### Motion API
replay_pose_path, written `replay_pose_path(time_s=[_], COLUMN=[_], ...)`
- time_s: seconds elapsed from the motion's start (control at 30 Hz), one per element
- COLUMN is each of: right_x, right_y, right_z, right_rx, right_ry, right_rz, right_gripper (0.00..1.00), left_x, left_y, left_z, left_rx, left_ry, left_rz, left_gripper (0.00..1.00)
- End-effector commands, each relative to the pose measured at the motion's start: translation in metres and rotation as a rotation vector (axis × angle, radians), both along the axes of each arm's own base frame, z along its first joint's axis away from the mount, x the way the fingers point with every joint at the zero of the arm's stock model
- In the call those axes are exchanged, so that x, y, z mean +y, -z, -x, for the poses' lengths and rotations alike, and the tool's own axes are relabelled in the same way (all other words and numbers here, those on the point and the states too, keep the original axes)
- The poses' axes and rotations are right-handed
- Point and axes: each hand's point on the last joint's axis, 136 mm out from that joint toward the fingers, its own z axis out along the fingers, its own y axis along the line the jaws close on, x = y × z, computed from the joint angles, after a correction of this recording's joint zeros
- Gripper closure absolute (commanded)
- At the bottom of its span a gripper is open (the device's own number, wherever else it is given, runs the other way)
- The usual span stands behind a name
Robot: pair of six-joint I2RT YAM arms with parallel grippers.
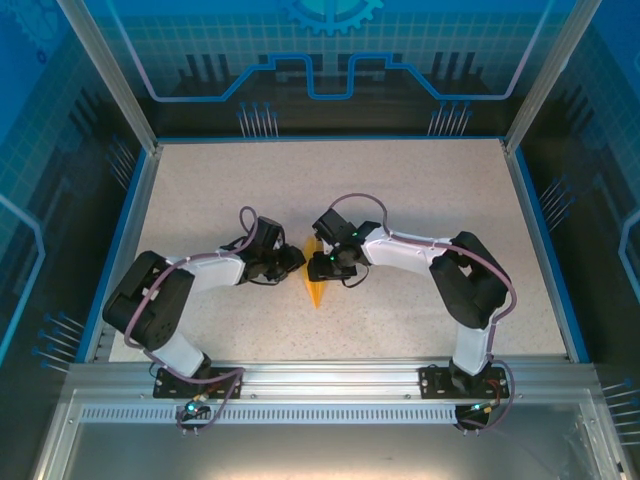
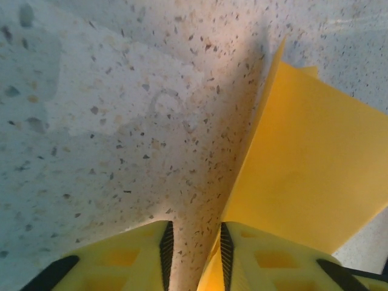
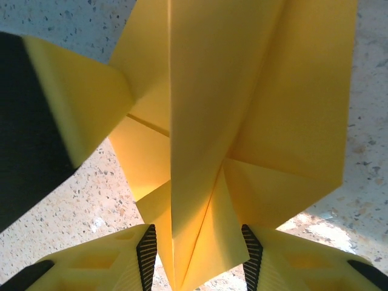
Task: Fold a paper plane with a square sheet of paper (pick it up from the middle)
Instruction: Move a paper plane to the center of the table.
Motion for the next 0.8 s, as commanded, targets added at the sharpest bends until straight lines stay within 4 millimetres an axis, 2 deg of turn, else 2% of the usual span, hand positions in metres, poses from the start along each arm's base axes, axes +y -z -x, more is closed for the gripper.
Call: replay_pose_path(time_s=[0.0, 0.17, 0.3, 0.6, 0.77], right_x=[0.003, 0.006, 0.009, 0.009, 0.014], right_y=[0.003, 0.000, 0.000, 0.010, 0.012], right_z=[0.002, 0.002, 0.003, 0.003, 0.004], right_rx=[0.013, 0.011, 0.015, 0.032, 0.038], right_ry=[0.010, 0.007, 0.002, 0.014, -0.003], right_rz=[0.019, 0.003, -0.006, 0.030, 0.026], right_gripper=[0.56, 0.56, 0.56, 0.57, 0.53], left_x=[-0.012, -0.014, -0.013, -0.013, -0.013], left_y=[-0.006, -0.013, -0.012, -0.010, -0.010], left_z=[-0.004, -0.004, -0.002, 0.000, 0.000], left_rx=[-0.023, -0.041, -0.032, -0.026, -0.025], left_ry=[0.043, 0.044, 0.039, 0.036, 0.036], left_rz=[0.095, 0.124, 0.126, 0.135, 0.135], left_gripper=[0.77, 0.90, 0.93, 0.95, 0.95])
